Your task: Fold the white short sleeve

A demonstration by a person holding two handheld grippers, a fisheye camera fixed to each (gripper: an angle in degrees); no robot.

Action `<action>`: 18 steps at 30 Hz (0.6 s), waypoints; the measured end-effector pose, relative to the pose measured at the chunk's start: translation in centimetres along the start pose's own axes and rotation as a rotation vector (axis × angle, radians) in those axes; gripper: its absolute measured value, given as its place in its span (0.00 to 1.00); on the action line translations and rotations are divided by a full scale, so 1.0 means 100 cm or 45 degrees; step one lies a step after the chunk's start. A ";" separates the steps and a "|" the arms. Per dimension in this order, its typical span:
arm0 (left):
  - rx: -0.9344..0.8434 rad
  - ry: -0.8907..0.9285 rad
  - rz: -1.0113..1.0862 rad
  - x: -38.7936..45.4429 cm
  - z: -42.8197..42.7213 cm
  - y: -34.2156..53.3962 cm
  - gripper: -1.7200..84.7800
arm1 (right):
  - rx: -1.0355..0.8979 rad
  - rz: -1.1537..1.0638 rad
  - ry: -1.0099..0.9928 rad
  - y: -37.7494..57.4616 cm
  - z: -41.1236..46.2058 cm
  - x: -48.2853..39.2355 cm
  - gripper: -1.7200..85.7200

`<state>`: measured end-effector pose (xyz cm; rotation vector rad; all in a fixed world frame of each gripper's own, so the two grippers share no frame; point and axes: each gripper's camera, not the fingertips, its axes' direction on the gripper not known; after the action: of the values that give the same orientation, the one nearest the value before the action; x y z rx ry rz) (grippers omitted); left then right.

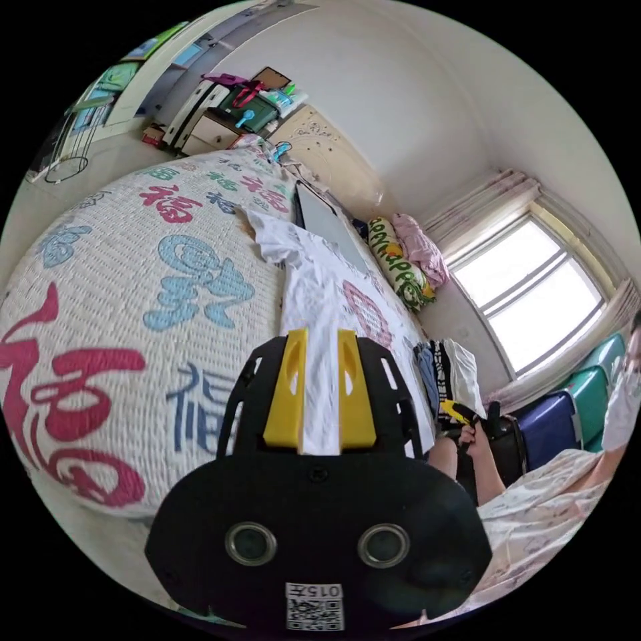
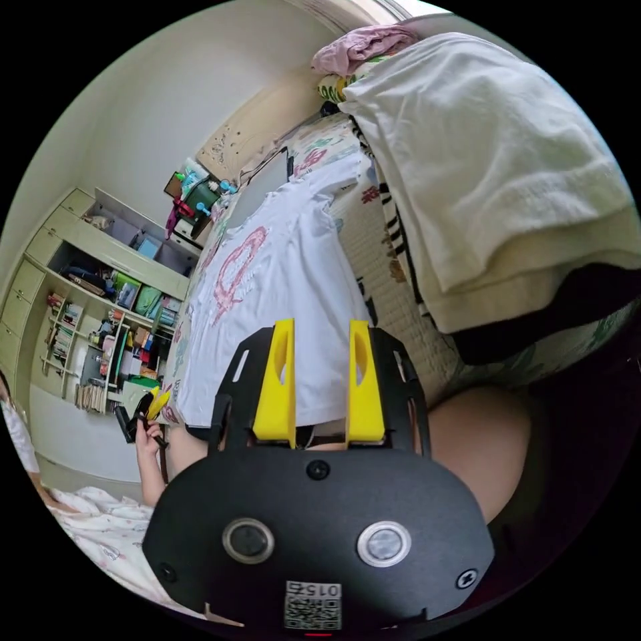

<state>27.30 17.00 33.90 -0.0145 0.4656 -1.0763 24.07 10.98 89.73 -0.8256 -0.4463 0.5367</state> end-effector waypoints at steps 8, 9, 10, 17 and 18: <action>-0.173 -0.019 -0.041 0.004 0.008 0.022 0.19 | -0.106 -0.021 0.168 -0.036 0.086 -0.017 0.18; -0.164 -0.044 -0.042 0.006 0.007 0.023 0.19 | -0.128 -0.035 0.154 -0.044 0.096 -0.026 0.18; -0.164 -0.065 -0.046 0.008 0.004 0.022 0.18 | -0.140 -0.041 0.151 -0.048 0.103 -0.030 0.18; -0.238 -0.006 -0.067 0.017 -0.003 0.020 0.11 | -0.177 0.006 0.168 -0.087 0.173 -0.061 0.06; -0.232 0.013 -0.049 0.022 -0.006 0.021 0.08 | -0.176 0.004 0.146 -0.091 0.184 -0.068 0.04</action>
<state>29.68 16.25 32.11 -0.1797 0.5731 -1.0691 10.86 12.13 106.79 -0.9847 -0.3798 0.4624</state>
